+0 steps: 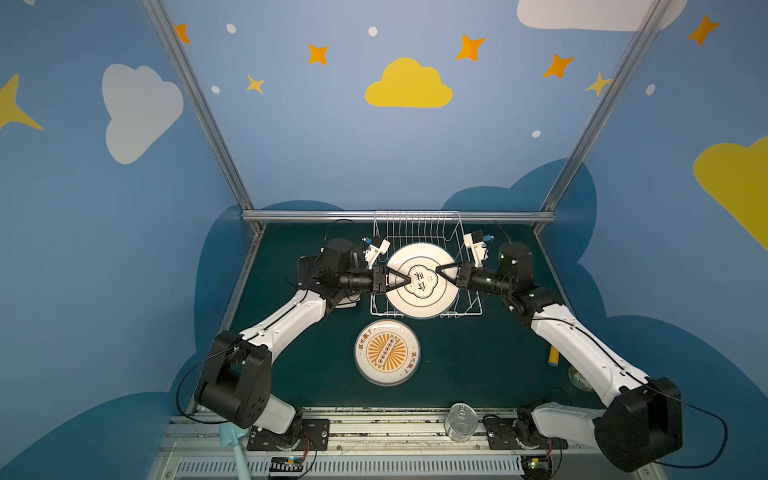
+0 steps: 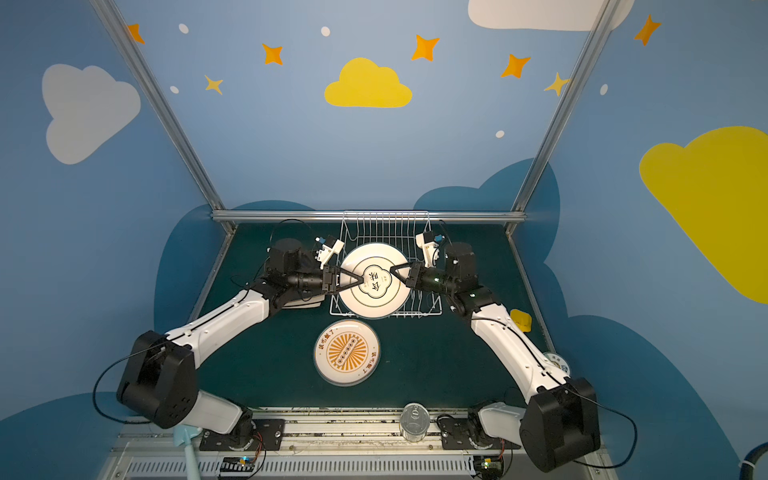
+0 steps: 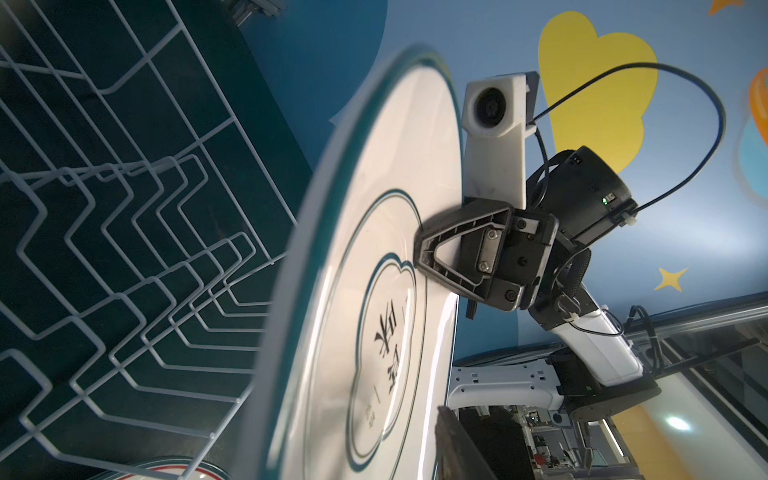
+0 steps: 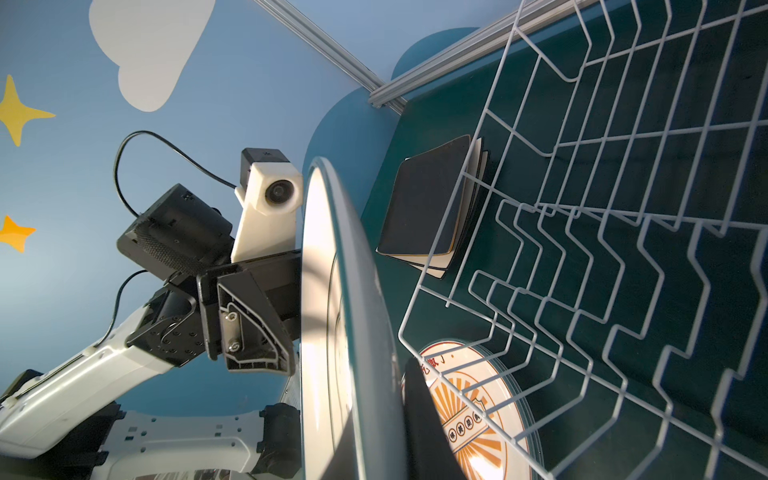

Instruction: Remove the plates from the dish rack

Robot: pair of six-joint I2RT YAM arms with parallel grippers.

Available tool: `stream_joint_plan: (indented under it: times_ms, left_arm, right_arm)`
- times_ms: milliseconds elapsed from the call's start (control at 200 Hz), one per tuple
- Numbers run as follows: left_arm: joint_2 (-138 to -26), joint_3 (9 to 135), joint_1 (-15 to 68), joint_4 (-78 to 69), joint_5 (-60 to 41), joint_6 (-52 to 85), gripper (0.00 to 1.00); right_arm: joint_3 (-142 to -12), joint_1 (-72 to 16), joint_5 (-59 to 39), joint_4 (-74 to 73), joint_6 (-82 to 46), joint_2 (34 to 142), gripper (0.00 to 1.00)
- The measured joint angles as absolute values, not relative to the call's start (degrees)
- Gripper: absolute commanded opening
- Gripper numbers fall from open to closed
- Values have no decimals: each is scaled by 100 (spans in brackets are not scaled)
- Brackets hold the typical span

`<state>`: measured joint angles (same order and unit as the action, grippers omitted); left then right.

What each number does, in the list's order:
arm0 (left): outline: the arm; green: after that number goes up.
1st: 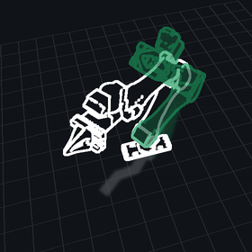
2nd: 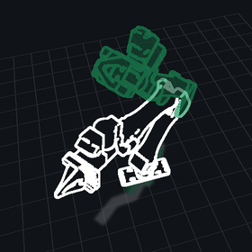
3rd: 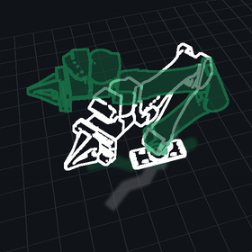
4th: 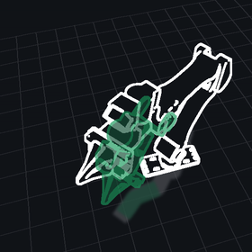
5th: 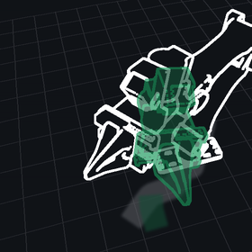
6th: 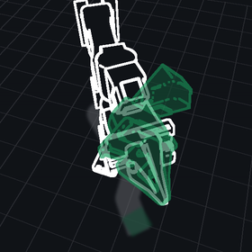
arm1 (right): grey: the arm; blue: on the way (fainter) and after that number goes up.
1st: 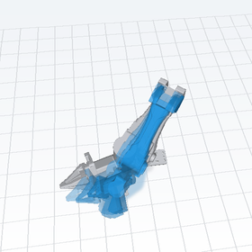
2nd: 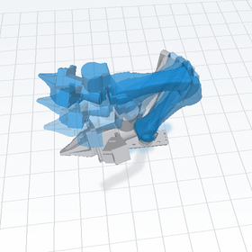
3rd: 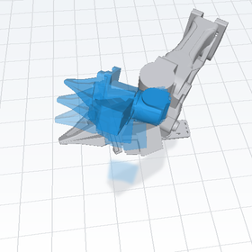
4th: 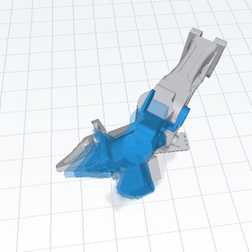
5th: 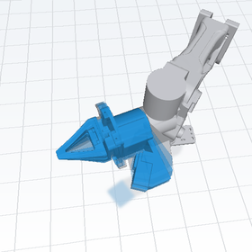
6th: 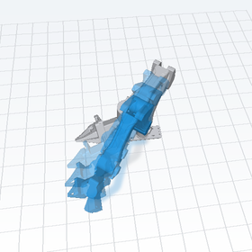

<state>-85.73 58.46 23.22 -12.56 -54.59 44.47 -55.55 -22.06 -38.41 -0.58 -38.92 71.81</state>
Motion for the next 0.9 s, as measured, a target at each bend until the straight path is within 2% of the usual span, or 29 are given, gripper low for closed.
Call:
stream_joint_plan:
  times_ms: [656,896]
  left_arm:
    - [-8204,5148,2432,-2049,-4429,5100,25]
    - [-8114,5033,2421,-2112,-4272,5266,14]
  right_arm:
    - [-5463,-2329,-3820,-508,-4368,7439,0]
    - [-5463,-2346,-3865,-613,-4436,7496,0]
